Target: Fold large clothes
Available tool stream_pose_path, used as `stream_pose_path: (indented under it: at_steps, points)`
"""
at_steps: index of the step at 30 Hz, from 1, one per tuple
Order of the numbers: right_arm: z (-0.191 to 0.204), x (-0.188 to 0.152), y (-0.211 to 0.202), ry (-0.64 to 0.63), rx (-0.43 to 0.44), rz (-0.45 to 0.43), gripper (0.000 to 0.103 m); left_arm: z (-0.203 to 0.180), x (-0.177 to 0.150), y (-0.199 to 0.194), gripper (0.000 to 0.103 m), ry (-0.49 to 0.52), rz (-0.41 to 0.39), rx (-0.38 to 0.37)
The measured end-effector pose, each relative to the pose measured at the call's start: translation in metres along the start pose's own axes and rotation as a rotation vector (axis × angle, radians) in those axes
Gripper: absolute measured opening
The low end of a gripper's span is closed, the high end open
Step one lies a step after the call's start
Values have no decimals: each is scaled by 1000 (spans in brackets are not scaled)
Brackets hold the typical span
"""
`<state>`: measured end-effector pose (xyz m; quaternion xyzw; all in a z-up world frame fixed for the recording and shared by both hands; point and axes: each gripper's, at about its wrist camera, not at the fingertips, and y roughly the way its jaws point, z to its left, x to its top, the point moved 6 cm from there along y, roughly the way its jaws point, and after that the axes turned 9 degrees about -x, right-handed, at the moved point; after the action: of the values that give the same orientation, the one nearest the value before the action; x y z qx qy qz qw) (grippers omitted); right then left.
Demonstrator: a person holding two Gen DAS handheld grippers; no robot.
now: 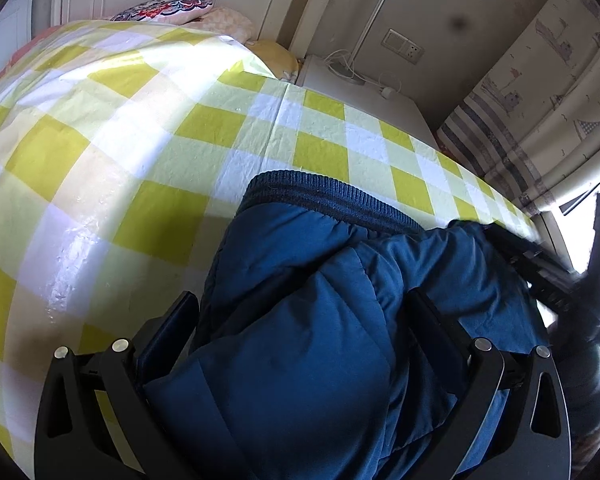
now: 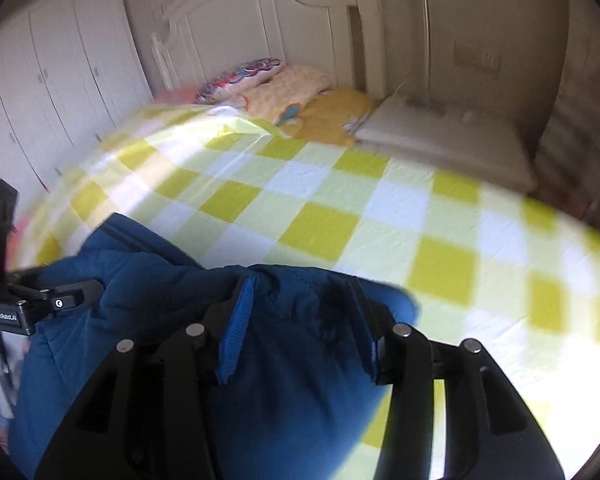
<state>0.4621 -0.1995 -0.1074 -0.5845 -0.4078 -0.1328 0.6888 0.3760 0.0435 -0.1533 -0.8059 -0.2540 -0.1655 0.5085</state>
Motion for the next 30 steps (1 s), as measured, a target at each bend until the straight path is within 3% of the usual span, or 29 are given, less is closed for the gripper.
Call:
stream_pose_path:
  at_steps: [2,4,5,6,8,11,14,17,19,21,24,26,27,30]
  points:
    - [-11,12,-22,43,-51,-102,50,0,0,0,99,1,0,-1]
    - [-22,12,-23,123,-48,-132,56,2,0,1,99,-6,1,-10]
    - [-22,7,-12,126,-51,-92,57,3,0,2,99,-12,2,-17]
    - [-13,-9,16,87,-47,30,57,4,1,3,99,-21,6,-26]
    - [-8,-20,25,109,-36,-3,57,7,1,5,99,-35,12,-34]
    - [-5,-17,17,99,-92,50,56,7,0,6,99,-44,17,-46]
    - [5,-9,-21,67,-153,-9,55,9,1,8,99,-41,19,-41]
    - [29,-20,-76,63,-109,-120,62,8,1,8,99,-46,17,-46]
    - [52,-42,-96,-16,-96,-109,71,8,1,8,99,-47,17,-47]
    - [70,-72,-91,-113,-115,-30,69,8,2,9,99,-49,14,-51]
    - [68,-82,-107,-40,-130,-53,69,7,1,7,99,-45,10,-44]
    - [75,-84,-140,-48,-158,-113,69,6,2,5,99,-29,-1,-23]
    - [86,-90,-167,-65,-147,-183,69,6,2,3,99,-20,-7,-13]
    - [114,-118,-206,-97,-112,-275,71,3,2,-2,99,16,-32,22]
